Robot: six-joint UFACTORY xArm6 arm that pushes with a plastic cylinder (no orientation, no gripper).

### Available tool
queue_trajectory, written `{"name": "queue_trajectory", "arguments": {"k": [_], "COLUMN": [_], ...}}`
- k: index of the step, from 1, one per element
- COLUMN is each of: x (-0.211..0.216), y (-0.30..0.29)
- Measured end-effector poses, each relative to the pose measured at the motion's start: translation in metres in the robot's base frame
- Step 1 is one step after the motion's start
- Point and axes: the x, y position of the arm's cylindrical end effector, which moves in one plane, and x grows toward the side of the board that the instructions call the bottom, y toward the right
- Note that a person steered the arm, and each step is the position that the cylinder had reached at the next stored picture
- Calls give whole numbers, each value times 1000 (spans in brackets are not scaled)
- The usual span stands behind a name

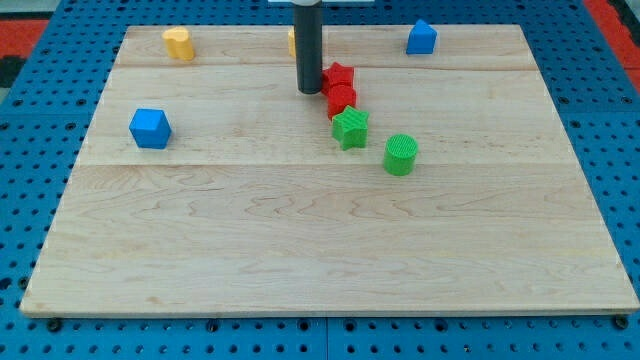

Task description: Move your arm towards the center

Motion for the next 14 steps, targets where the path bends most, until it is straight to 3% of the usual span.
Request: {"name": "queue_trajectory", "arguments": {"k": [5, 6, 7, 8, 9, 14], "x": [-3, 13, 67, 61, 38, 20], "y": [0, -32, -94, -127, -89, -90]}}
